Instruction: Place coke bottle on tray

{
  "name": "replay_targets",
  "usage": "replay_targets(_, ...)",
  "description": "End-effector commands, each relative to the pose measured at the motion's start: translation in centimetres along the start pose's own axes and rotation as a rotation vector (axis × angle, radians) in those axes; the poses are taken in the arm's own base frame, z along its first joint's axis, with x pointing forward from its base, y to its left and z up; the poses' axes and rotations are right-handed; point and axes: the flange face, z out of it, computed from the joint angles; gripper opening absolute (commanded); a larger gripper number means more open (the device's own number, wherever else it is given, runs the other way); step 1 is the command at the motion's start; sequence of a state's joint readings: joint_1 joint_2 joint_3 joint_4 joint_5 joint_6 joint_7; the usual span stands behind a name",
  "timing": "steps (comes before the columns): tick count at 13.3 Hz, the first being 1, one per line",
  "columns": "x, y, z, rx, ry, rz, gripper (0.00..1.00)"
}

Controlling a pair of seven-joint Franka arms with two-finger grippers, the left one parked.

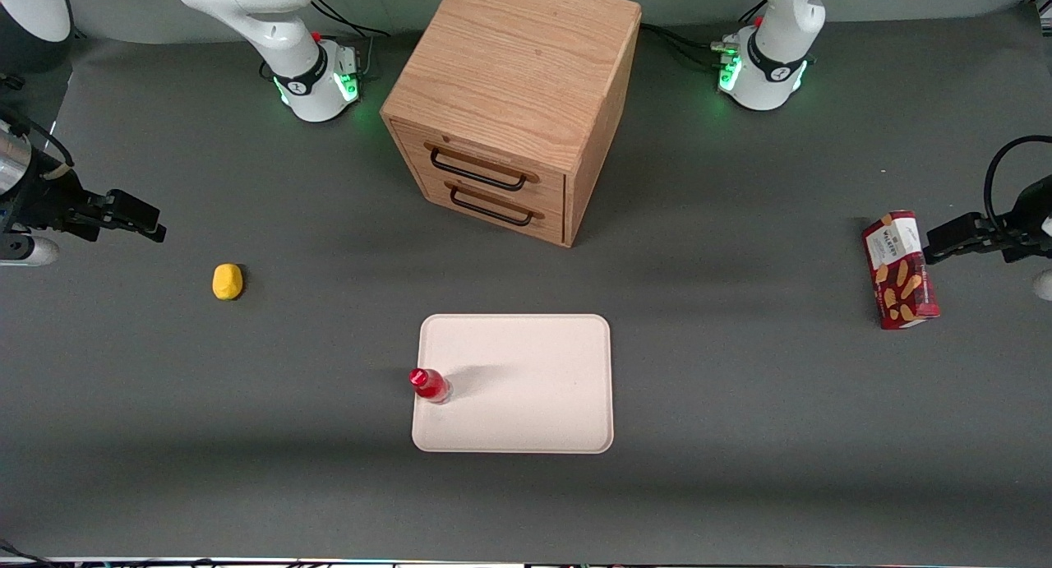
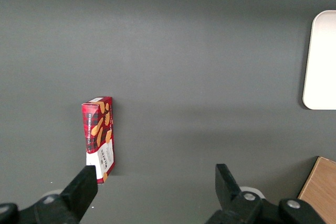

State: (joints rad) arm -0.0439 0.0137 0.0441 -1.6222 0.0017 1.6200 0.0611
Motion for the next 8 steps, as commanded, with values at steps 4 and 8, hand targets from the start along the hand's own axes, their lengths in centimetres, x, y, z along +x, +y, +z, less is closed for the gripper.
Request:
replay_targets(4,-0.65,0.69,-0.42,0.004,0.029,-0.01,1.0)
replay_targets(8,-0.63,0.7,-0.71,0.002,0.036,-0.013,1.0)
